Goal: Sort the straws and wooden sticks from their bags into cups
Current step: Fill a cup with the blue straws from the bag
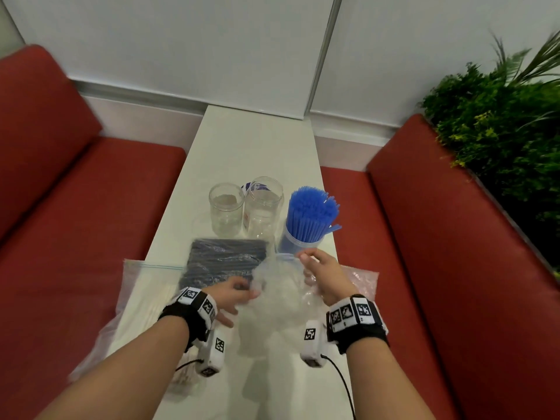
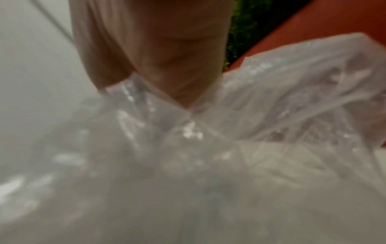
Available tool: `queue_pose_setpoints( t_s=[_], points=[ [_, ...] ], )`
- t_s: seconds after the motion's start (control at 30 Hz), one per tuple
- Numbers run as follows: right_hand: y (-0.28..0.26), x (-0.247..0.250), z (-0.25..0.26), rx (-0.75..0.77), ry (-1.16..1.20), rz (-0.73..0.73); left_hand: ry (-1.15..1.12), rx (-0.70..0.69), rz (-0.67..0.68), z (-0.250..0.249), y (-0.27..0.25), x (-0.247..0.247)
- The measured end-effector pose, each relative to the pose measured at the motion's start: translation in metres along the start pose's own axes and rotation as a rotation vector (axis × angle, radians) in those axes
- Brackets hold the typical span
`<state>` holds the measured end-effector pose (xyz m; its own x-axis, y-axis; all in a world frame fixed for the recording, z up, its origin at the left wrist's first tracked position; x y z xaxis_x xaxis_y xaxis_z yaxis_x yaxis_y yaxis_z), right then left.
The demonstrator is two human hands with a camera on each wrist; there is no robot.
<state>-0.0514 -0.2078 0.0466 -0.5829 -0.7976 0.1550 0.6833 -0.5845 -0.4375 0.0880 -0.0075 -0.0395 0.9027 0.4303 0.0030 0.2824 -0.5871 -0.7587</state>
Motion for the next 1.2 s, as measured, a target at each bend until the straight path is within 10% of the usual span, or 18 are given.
queue_pose_setpoints(
  t_s=[0.17,0.3,0.43,0.5,0.57,0.7,0.8,0.93,1.07,1.2],
  points=[
    [-0.024,-0.014,0.026,-0.079,0.557,0.169,-0.593,-0.105,0.356,-0.029,-0.023,0.001],
    [-0.029,-0.038,0.026,-0.002,0.488,0.203,-0.771,-0.319,0.415,-0.071,-0.047,0.003],
    [-0.034,-0.03,0.021,0.077,0.426,0.277,-0.152,-0.51,-0.318,-0.097,-0.069,0.038],
    [-0.036,-0.013,0.018,0.095,0.312,0.1,0.301,-0.484,-0.78,-0.099,-0.075,0.065],
    [-0.037,-0.002,0.02,0.115,0.157,-0.093,0.522,-0.388,-0.965,-0.099,-0.08,0.075],
    [-0.028,-0.003,0.043,0.094,-0.02,-0.336,0.657,-0.274,-0.535,-0.103,-0.077,0.058],
    [-0.028,-0.018,0.064,0.085,-0.016,-0.233,0.319,-0.374,0.088,-0.116,-0.092,0.028],
    [-0.033,-0.045,0.083,0.124,0.194,-0.146,0.279,-0.395,0.542,-0.136,-0.11,-0.025],
    [-0.035,-0.044,0.084,0.099,0.178,-0.135,0.978,-0.466,0.009,-0.15,-0.11,-0.04],
    [-0.034,-0.014,0.094,0.252,0.32,-0.088,0.573,-0.621,-0.277,-0.152,-0.106,-0.025]
  ],
)
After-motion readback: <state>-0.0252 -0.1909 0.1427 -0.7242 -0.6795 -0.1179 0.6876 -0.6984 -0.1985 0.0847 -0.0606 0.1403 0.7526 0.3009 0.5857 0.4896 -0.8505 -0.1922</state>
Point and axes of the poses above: each hand's wrist, its own y-axis towards the middle knuckle, its own x-axis out of the back of the hand, z = x × y, the point moved 2 cm from there along y, towards the middle knuckle, and after that the axes turned 4 degrees about -y, right-handed, at the moved point
